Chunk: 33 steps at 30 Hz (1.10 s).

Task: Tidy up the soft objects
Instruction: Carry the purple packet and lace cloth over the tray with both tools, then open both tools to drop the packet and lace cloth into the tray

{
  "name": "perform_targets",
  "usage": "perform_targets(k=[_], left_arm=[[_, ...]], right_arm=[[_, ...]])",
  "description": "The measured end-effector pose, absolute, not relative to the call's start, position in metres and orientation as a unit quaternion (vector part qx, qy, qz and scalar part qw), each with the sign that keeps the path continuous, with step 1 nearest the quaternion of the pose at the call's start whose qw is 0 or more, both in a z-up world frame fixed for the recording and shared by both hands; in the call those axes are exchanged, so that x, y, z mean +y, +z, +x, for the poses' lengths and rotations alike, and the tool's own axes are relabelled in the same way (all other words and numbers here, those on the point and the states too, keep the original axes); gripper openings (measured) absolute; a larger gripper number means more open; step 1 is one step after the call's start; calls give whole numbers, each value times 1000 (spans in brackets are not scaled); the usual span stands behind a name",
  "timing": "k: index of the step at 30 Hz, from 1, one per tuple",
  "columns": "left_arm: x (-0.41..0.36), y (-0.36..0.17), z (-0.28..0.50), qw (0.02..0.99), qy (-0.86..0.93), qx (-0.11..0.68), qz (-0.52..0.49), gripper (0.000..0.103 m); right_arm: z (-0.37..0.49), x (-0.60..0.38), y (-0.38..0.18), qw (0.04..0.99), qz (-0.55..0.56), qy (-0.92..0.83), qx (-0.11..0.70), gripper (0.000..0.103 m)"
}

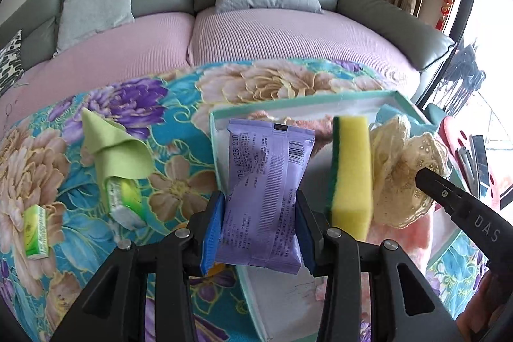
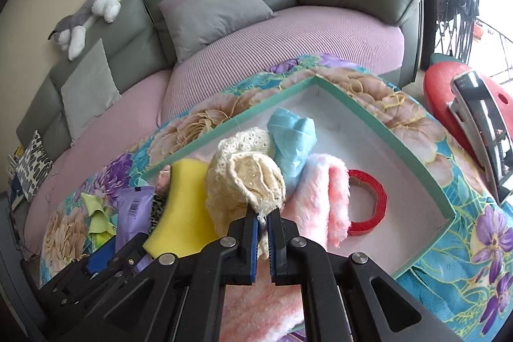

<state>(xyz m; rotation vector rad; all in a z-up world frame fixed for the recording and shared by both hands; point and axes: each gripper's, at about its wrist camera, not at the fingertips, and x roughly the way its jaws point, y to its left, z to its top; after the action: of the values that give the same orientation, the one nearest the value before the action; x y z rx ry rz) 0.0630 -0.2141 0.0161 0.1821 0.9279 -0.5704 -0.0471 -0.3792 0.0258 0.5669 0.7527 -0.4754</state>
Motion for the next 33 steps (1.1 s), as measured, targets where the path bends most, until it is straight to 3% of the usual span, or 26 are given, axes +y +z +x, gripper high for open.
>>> perform_targets(k=[30, 33], left_arm=[[-259, 1, 72, 858, -299, 402, 109, 45], [-260, 2, 71, 858, -300, 403, 111, 45]], right_arm=[[-44, -406, 8, 850, 276, -272, 358, 6], [-45, -403, 12, 851, 270, -271, 360, 9]])
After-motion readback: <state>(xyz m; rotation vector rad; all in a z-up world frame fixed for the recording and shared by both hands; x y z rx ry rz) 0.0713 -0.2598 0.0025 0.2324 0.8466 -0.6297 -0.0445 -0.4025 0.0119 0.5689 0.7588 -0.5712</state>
